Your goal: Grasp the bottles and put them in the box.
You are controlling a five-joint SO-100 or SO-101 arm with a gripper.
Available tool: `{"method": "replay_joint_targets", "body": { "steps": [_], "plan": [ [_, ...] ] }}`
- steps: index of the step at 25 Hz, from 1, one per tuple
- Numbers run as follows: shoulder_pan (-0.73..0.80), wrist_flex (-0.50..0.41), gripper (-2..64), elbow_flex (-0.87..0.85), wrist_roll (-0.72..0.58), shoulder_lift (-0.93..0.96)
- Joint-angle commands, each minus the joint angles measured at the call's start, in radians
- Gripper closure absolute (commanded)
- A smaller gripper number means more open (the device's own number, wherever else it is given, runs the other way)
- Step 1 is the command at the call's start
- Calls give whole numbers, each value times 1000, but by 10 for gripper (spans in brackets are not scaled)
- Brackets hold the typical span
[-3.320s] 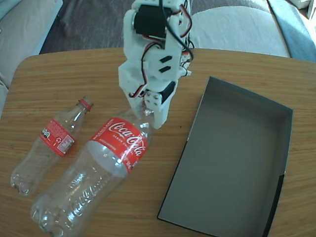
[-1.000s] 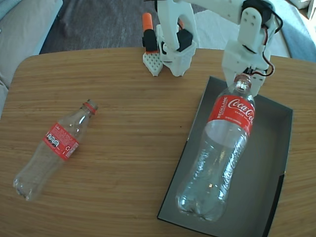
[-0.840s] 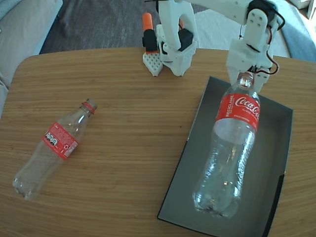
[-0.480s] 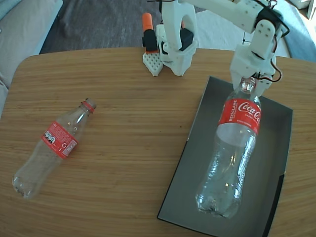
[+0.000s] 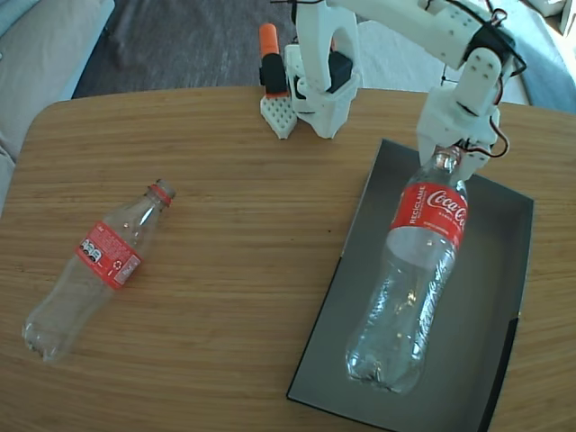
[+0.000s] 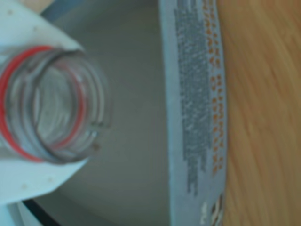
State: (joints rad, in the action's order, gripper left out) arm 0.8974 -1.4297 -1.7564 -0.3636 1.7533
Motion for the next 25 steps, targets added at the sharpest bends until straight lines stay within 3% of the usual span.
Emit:
{"method": "replay_joint_targets", "body": {
  "steps": [1,25],
  "plan": [
    [0,5,616,0,5,12],
    [-97,60,615,8,-8,-91]
  ]
}}
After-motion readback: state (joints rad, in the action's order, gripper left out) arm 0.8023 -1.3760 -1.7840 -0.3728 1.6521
